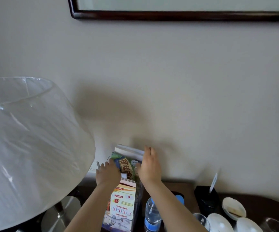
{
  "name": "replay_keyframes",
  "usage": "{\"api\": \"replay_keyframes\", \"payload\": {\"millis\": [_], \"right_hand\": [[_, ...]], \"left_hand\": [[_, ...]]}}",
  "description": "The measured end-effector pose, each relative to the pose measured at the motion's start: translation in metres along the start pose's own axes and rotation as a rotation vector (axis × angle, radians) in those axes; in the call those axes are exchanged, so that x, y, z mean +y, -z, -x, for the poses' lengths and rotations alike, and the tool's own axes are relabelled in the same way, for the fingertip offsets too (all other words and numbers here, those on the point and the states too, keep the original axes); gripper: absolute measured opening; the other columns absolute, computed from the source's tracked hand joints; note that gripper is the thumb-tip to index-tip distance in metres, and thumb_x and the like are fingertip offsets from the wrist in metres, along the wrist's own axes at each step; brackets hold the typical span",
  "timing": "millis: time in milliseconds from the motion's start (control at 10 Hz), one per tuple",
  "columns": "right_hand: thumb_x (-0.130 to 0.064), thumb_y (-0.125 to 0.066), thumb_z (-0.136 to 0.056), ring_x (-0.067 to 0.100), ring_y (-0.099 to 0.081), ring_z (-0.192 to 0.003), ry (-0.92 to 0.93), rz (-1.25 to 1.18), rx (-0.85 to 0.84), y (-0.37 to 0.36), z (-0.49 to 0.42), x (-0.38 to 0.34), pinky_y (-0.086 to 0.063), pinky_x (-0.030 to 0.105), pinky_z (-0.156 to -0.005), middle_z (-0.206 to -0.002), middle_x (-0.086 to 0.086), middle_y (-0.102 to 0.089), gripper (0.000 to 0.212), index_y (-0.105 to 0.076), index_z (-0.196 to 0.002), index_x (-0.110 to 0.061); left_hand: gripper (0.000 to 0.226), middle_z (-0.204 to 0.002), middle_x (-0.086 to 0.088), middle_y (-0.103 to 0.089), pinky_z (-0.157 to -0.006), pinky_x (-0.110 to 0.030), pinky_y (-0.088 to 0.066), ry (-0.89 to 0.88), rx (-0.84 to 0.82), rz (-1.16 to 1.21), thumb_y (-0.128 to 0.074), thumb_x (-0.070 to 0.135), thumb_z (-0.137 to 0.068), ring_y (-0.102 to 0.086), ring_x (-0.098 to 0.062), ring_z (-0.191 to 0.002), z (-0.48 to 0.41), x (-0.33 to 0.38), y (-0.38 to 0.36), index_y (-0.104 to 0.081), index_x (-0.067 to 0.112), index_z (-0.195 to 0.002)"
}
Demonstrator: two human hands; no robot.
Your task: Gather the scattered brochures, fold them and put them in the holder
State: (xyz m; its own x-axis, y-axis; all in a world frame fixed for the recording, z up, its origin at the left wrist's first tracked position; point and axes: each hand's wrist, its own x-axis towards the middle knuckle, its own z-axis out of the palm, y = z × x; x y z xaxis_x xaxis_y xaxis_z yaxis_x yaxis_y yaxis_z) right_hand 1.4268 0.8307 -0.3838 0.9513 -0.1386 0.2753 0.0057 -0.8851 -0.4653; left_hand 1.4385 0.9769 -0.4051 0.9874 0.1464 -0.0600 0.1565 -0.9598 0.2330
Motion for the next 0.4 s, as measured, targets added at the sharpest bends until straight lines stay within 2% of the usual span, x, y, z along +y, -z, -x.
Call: {"api": "replay_keyframes", "payload": {"millis": [100,200,300,400], "right_hand": [[-0.037,-0.058,-0.093,0.022,-0.053,-0.117,0.058,0.12,-0.16,0.033,0.001,0.004,-0.05,0.034,-0.095,-0.134,0.005,-0.047,0.054,-0.041,-0.138,-0.014],[-0.04,-0.045,-0.097,0.027,-0.053,-0.118,0.066,0.26,-0.315,0.082,0.005,0.009,-0.047,0.039,-0.095,-0.129,0.009,-0.053,0.043,-0.053,-0.129,-0.013],[-0.048,-0.034,-0.099,0.029,-0.052,-0.12,0.038,0.345,-0.372,0.142,0.012,0.015,-0.046,0.04,-0.097,-0.13,0.012,-0.053,0.051,-0.056,-0.128,-0.011],[-0.053,-0.026,-0.099,0.03,-0.05,-0.125,0.033,0.387,-0.329,0.215,0.021,0.021,-0.042,0.04,-0.102,-0.135,0.012,-0.052,0.06,-0.056,-0.131,-0.012]], "left_hand": [[0.047,-0.136,-0.009,-0.05,-0.109,-0.043,-0.038,-0.033,-0.052,0.006,-0.034,0.033,-0.098,-0.045,-0.029,-0.13,0.016,0.02,0.015,-0.033,0.013,-0.141],[0.04,-0.12,-0.005,-0.061,-0.097,-0.037,-0.049,-0.089,-0.103,0.104,-0.034,0.036,-0.099,-0.058,-0.021,-0.109,0.037,0.043,0.046,-0.048,0.018,-0.131],[0.048,-0.132,-0.009,-0.056,-0.103,-0.04,-0.044,-0.158,-0.162,0.111,-0.032,0.045,-0.098,-0.054,-0.026,-0.12,0.06,0.067,0.088,-0.048,0.017,-0.134],[0.047,-0.14,-0.008,-0.051,-0.107,-0.037,-0.039,-0.231,-0.132,0.098,-0.03,0.044,-0.098,-0.049,-0.027,-0.127,0.088,0.085,0.138,-0.049,0.02,-0.135]]}}
